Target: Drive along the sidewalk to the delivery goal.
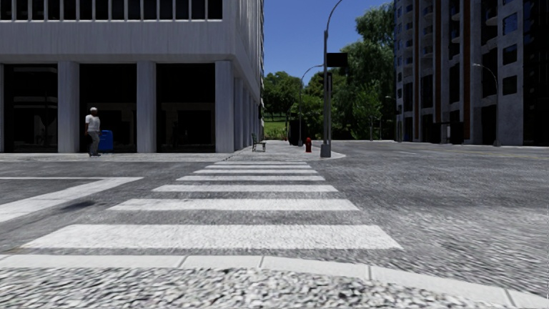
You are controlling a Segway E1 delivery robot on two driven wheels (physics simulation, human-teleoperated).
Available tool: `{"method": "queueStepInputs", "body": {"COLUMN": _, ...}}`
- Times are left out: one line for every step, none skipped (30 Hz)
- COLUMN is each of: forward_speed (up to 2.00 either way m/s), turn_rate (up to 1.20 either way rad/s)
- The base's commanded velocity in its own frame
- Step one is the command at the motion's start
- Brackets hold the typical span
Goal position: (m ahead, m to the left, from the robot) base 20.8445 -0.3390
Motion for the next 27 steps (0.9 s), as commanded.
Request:
{"method": "queueStepInputs", "body": {"forward_speed": 2.0, "turn_rate": 0.0}}
{"method": "queueStepInputs", "body": {"forward_speed": 2.0, "turn_rate": 0.0}}
{"method": "queueStepInputs", "body": {"forward_speed": 2.0, "turn_rate": 0.0}}
{"method": "queueStepInputs", "body": {"forward_speed": 2.0, "turn_rate": 0.0}}
{"method": "queueStepInputs", "body": {"forward_speed": 2.0, "turn_rate": 0.0}}
{"method": "queueStepInputs", "body": {"forward_speed": 2.0, "turn_rate": 0.0}}
{"method": "queueStepInputs", "body": {"forward_speed": 2.0, "turn_rate": 0.0}}
{"method": "queueStepInputs", "body": {"forward_speed": 2.0, "turn_rate": 0.0}}
{"method": "queueStepInputs", "body": {"forward_speed": 2.0, "turn_rate": 0.0}}
{"method": "queueStepInputs", "body": {"forward_speed": 2.0, "turn_rate": 0.0}}
{"method": "queueStepInputs", "body": {"forward_speed": 2.0, "turn_rate": 0.0}}
{"method": "queueStepInputs", "body": {"forward_speed": 2.0, "turn_rate": 0.0}}
{"method": "queueStepInputs", "body": {"forward_speed": 2.0, "turn_rate": 0.0}}
{"method": "queueStepInputs", "body": {"forward_speed": 2.0, "turn_rate": 0.0}}
{"method": "queueStepInputs", "body": {"forward_speed": 2.0, "turn_rate": 0.0}}
{"method": "queueStepInputs", "body": {"forward_speed": 1.95, "turn_rate": 0.0}}
{"method": "queueStepInputs", "body": {"forward_speed": 1.95, "turn_rate": 0.0}}
{"method": "queueStepInputs", "body": {"forward_speed": 1.92, "turn_rate": 0.0}}
{"method": "queueStepInputs", "body": {"forward_speed": 1.88, "turn_rate": 0.0}}
{"method": "queueStepInputs", "body": {"forward_speed": 1.86, "turn_rate": 0.0}}
{"method": "queueStepInputs", "body": {"forward_speed": 1.82, "turn_rate": 0.0}}
{"method": "queueStepInputs", "body": {"forward_speed": 1.79, "turn_rate": 0.0}}
{"method": "queueStepInputs", "body": {"forward_speed": 1.78, "turn_rate": 0.0}}
{"method": "queueStepInputs", "body": {"forward_speed": 1.76, "turn_rate": 0.0}}
{"method": "queueStepInputs", "body": {"forward_speed": 1.73, "turn_rate": 0.0}}
{"method": "queueStepInputs", "body": {"forward_speed": 1.73, "turn_rate": 0.0}}
{"method": "queueStepInputs", "body": {"forward_speed": 1.72, "turn_rate": 0.0}}
